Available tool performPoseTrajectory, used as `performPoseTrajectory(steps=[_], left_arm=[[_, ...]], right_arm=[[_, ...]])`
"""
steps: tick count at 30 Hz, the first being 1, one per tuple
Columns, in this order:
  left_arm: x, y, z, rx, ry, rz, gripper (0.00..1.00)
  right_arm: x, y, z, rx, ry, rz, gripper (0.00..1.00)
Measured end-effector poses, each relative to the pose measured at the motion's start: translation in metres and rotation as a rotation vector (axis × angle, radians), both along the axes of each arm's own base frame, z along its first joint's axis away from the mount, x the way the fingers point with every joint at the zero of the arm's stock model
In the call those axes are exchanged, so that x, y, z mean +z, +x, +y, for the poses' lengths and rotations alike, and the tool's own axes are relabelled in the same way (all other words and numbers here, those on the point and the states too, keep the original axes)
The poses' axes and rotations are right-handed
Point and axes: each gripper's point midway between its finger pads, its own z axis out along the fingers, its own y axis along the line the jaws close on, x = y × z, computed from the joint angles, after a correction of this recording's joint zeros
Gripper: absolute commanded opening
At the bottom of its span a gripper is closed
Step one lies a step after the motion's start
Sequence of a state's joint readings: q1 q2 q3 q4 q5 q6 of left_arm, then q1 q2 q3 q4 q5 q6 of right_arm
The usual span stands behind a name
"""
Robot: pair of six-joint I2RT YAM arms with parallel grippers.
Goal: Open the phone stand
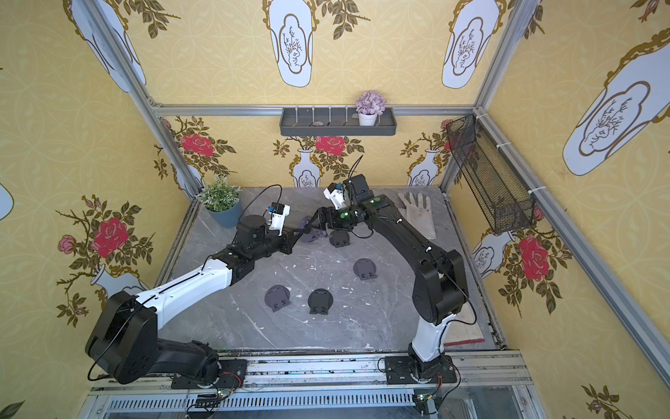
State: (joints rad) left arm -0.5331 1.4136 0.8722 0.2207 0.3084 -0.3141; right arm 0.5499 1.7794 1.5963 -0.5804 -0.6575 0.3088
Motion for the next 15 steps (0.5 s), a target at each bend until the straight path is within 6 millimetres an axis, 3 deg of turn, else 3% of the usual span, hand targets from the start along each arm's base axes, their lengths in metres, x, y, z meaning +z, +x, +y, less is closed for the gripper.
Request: performPoseTrajectory(steps=[10,15], left_arm=[[0.003,-0.001,-0.003,-0.016,-0.031,0.002,0.0],[0.003,-0.001,-0.002,-0.02,-0.034,0.004,0.0]], right_arm=[[0.011,0.004,0.008,0.008,0.052,-0.002,0.85],[0.014,0.01,0.013,0.01,0.062,-0.015,0.7]])
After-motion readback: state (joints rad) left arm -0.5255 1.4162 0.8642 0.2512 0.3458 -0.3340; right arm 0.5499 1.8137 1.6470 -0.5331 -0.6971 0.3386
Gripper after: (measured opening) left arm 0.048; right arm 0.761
